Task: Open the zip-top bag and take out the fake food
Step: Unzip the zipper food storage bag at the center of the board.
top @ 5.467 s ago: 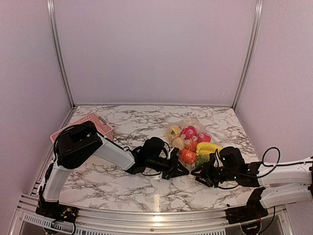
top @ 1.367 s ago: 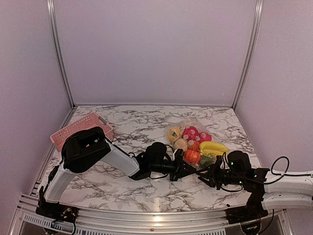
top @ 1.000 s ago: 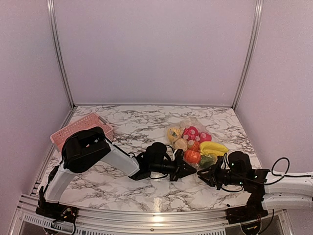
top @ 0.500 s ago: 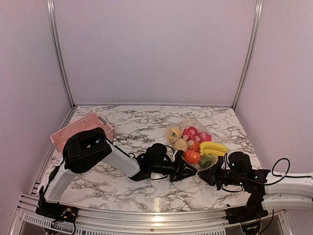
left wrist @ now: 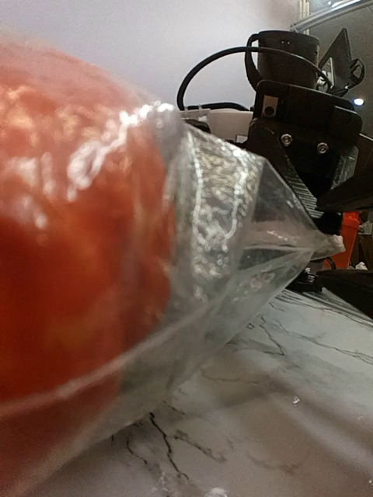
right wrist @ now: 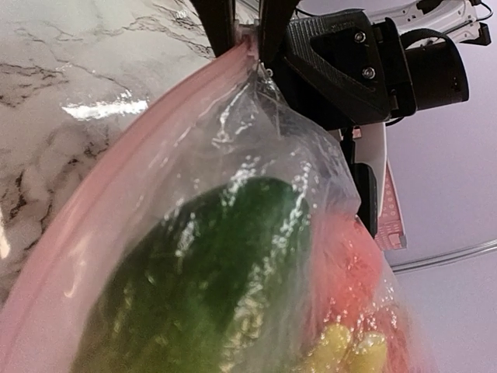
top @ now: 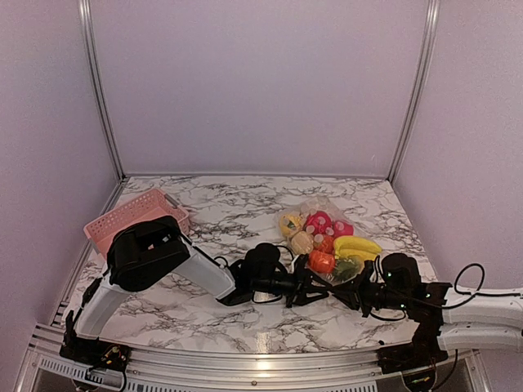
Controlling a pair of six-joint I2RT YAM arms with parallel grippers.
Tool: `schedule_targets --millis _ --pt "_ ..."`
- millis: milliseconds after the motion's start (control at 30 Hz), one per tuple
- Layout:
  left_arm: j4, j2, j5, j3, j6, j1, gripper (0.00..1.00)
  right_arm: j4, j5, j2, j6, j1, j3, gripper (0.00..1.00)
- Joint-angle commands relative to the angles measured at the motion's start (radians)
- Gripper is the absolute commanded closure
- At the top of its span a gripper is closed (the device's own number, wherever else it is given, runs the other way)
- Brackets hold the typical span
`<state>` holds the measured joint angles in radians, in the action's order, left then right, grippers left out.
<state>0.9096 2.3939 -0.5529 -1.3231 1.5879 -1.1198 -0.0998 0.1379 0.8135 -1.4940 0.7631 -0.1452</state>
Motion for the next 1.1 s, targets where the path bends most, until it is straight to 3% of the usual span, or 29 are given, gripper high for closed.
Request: schedule_targets --millis 0,367,1067 --pt "0.026 0.035 0.002 -0.03 0.013 -0.008 0.74 0.0 -0.024 -0.015 -0.008 0.007 -0.016 1.0" --pt "0.052 0.051 0.016 -0.043 0.049 -0.008 1.0 0.017 -0.032 -0.033 -0.018 0.006 -0.008 1.0" --pt "0.085 0.0 0.028 0.052 0.055 -0.006 1.0 0.075 -0.079 -0.123 -0.029 -0.057 0.026 1.0"
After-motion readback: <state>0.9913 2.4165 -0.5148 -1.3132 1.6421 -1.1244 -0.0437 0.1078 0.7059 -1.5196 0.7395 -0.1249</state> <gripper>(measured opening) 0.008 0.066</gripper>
